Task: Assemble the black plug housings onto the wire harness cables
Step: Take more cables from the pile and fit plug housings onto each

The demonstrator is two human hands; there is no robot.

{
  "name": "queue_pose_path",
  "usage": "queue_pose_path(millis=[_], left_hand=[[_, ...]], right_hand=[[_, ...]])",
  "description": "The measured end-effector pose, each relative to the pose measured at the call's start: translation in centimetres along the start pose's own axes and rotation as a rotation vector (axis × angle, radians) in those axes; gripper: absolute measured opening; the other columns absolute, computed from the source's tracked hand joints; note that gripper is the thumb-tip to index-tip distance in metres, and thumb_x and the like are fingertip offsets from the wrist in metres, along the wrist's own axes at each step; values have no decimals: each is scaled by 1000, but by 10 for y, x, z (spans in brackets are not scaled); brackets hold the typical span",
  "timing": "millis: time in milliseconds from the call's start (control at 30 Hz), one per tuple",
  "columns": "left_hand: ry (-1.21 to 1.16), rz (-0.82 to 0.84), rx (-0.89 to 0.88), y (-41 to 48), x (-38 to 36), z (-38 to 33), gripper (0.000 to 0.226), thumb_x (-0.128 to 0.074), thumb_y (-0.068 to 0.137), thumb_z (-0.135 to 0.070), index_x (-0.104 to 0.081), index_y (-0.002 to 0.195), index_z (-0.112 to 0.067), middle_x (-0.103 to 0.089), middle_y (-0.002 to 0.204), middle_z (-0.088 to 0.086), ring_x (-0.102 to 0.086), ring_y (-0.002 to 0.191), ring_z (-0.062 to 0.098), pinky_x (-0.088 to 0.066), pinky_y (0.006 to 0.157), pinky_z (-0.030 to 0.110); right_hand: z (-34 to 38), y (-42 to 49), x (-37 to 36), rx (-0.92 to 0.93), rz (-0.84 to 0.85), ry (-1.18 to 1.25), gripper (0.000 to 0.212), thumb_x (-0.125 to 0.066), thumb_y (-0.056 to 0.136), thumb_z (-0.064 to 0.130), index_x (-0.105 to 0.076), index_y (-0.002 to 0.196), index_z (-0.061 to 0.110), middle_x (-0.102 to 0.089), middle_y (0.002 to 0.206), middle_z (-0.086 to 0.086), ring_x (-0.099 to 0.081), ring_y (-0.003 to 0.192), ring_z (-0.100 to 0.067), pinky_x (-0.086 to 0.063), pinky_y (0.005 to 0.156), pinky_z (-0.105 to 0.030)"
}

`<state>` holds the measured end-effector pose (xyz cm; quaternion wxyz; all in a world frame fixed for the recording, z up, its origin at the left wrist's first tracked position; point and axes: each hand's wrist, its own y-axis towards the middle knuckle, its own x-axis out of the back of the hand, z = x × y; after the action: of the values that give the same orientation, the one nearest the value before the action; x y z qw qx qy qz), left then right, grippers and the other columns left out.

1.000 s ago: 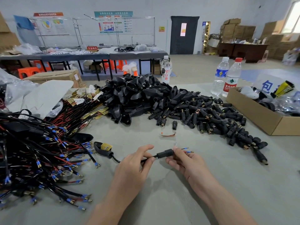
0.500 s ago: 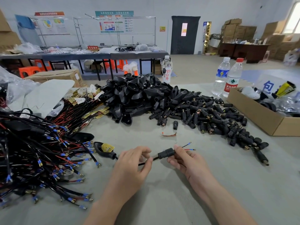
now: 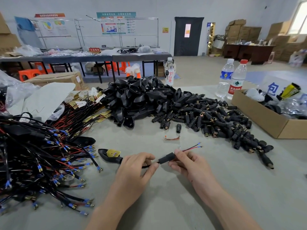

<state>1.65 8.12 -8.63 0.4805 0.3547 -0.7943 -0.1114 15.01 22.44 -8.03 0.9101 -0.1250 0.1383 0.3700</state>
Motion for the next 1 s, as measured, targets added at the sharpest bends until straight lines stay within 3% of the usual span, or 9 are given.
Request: queue_pose_path(millis=[67, 167, 267, 467, 700, 800, 900, 1000], left_hand=[[48, 47, -6, -1, 5, 7, 10, -70, 91, -32, -65, 99, -30, -60, 90, -27, -44, 101, -15, -31, 90, 14], [94, 90, -3, 1, 4, 11, 4, -65, 94, -26, -68, 97, -28, -58, 85, -27, -45, 95, -1, -29, 88, 15], [86, 60, -43, 2, 0, 4, 5, -65, 91, -24, -70, 91, -24, -49, 76, -31, -43, 86, 1, -31, 81, 16], [131, 43, -47, 2, 5, 20, 9, -68, 91, -31, -69, 97, -25, -68, 92, -19, -59, 91, 5, -31, 89, 17], [200, 9, -171, 5, 0, 15, 25, -51, 89, -37, -69, 82, -22, -65, 74, -17, -57, 72, 12, -34, 84, 23], [182, 0, -144, 3, -3, 17, 19, -61, 87, -38, -71, 93, -23, -68, 81, -18, -60, 79, 12, -33, 89, 21], [142, 31, -125, -1, -5, 16, 36, -63, 83, -48, -69, 111, -25, -68, 92, -18, -51, 91, 7, -30, 94, 19], [182, 53, -210, 0, -6, 12, 30, -57, 85, -48, -69, 102, -26, -67, 88, -18, -51, 86, 7, -33, 90, 23]], right_hand=[[1, 1, 2, 3, -23, 47, 46, -71, 84, 35, -63, 102, -7, -76, 91, -17, -73, 83, -18, -57, 73, -17], [0, 2, 4, -8, -28, 81, 39, -70, 87, 31, -62, 101, -5, -76, 91, -17, -74, 84, -19, -57, 73, -17], [-4, 1, -1, -39, 41, 55, 51, -73, 78, 36, -61, 103, -7, -76, 94, -19, -74, 86, -21, -57, 72, -18], [0, 1, 0, 20, 3, 55, 49, -74, 76, 34, -63, 104, -4, -75, 102, -18, -74, 90, -23, -57, 72, -18], [-3, -4, -5, -55, 84, 36, 31, -69, 89, 19, -62, 111, -3, -75, 102, -17, -74, 93, -26, -58, 70, -20], [-1, -4, -6, -31, 53, -19, 18, -62, 94, 11, -65, 108, 0, -76, 94, -13, -75, 88, -22, -57, 68, -19], [0, -5, -5, -13, 55, -61, 13, -60, 95, 6, -67, 105, 3, -76, 85, -9, -74, 82, -18, -57, 68, -18], [-1, -6, -7, -3, 87, -109, 13, -58, 96, 3, -69, 103, 4, -75, 78, -2, -73, 79, -14, -56, 68, -18]])
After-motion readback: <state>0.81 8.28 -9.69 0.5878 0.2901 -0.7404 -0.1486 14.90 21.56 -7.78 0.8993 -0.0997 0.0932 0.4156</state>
